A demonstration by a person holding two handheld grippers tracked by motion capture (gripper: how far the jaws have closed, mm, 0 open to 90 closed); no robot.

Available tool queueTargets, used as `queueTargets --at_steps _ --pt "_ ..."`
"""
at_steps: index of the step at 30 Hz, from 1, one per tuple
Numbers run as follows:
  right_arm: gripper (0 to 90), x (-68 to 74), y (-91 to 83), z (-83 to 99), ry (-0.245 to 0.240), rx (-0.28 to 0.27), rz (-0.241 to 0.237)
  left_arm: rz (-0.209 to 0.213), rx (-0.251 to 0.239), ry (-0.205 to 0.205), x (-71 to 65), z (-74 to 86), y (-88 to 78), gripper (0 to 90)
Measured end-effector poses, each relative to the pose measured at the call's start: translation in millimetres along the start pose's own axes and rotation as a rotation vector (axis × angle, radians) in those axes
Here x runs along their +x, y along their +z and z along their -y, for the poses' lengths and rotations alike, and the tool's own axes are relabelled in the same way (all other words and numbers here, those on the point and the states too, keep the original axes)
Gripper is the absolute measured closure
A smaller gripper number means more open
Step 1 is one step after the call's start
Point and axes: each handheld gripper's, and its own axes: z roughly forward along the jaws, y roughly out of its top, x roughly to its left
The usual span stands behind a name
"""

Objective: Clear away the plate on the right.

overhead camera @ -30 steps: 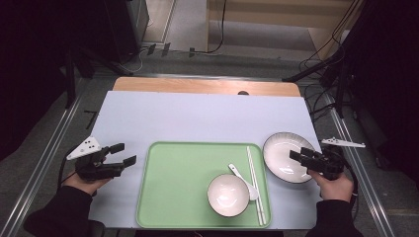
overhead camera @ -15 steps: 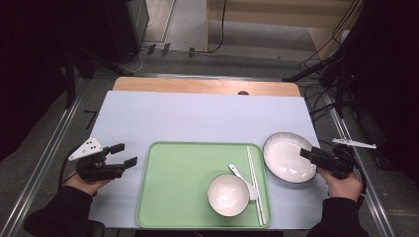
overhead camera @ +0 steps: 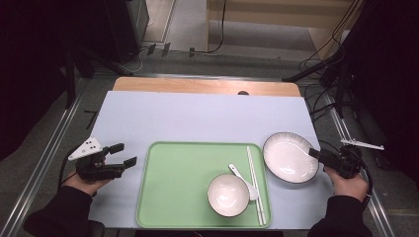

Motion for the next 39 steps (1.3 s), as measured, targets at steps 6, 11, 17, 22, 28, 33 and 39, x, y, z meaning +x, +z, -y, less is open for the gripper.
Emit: queueTargets --at_steps 6,11,17,22,28,33,39 --pt "47.1 -6.9 9.3 0.7 0.017 0.025 0.020 -0.003 0.000 -0.015 0.2 -0.6 0.3 25.7" --pt "57.4 -9.0 21.0 5.1 0.028 0.013 0.036 -0.002 0.003 -0.017 -0.6 -0.6 1.0 25.9" --pt "64.0 -6.4 34.5 8.6 0.011 0.044 0.018 -0.001 0.003 -0.018 0.2 -0.5 1.5 26.2" --pt "68.9 -6.3 37.9 8.7 0.041 0.029 -0.007 0.001 0.008 -0.017 0.1 -0.6 2.1 26.3" --pt "75.8 -12.7 36.0 5.7 0.111 0.045 -0.040 0.001 0.009 -0.021 0.3 -1.0 2.8 26.6" --pt "81.4 -15.0 30.4 3.1 0.142 0.038 -0.072 -0.001 0.009 -0.021 0.2 -0.9 3.3 26.8" --pt "85.5 -18.7 23.0 0.0 0.204 0.019 -0.113 0.002 0.009 -0.029 0.3 -1.2 2.7 26.8"
